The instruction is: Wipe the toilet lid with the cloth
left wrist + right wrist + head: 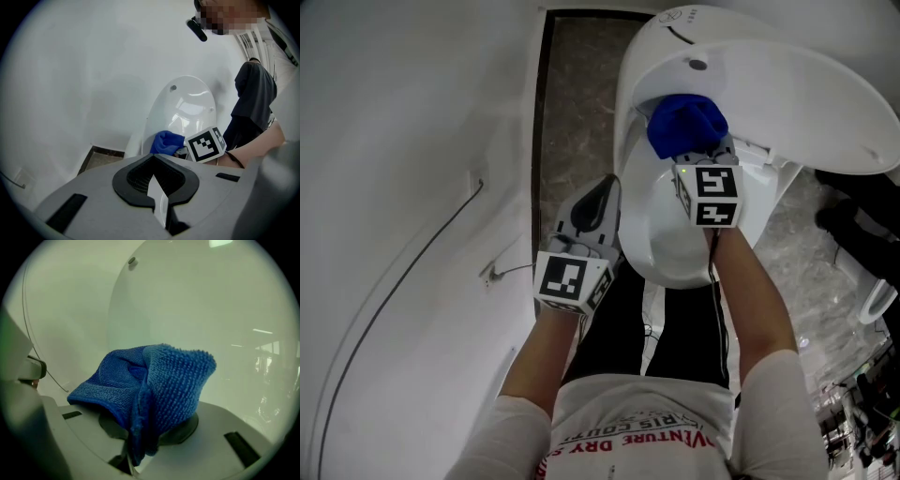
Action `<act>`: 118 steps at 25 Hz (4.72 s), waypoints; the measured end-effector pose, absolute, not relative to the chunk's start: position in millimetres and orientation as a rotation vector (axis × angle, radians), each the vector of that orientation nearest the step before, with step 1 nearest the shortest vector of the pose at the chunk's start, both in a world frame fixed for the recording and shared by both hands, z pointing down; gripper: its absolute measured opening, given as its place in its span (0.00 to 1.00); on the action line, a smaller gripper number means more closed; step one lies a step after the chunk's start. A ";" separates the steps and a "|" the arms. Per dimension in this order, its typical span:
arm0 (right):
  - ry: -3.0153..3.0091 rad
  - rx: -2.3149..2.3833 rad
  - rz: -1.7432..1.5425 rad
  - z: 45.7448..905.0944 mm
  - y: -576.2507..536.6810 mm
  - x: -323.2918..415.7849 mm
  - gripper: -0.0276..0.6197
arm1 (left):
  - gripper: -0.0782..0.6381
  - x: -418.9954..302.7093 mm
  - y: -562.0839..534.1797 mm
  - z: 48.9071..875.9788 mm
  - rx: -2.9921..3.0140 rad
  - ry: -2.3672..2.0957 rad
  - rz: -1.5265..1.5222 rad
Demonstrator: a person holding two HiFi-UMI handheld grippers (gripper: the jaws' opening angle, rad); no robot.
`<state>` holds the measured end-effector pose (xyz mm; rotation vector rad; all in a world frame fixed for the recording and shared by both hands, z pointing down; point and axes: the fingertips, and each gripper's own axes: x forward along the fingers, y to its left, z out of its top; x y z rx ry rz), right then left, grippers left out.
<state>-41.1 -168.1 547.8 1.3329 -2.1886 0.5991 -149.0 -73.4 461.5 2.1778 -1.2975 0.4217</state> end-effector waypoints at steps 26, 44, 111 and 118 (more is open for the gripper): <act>-2.014 1.531 0.710 553.5 -140.4 116.7 0.19 | 0.12 -41.5 -78.1 463.8 2.267 -1.148 0.467; -1.728 1.799 0.902 549.1 -95.4 223.6 0.19 | 0.12 41.9 -68.9 450.8 2.315 -1.054 0.451; -2.160 1.749 0.581 200.7 -186.6 142.4 0.19 | 0.12 21.1 -209.4 214.4 2.441 -1.228 0.511; -2.104 1.850 0.560 197.2 -143.7 139.5 0.19 | 0.12 16.1 -168.1 210.7 2.476 -1.214 0.484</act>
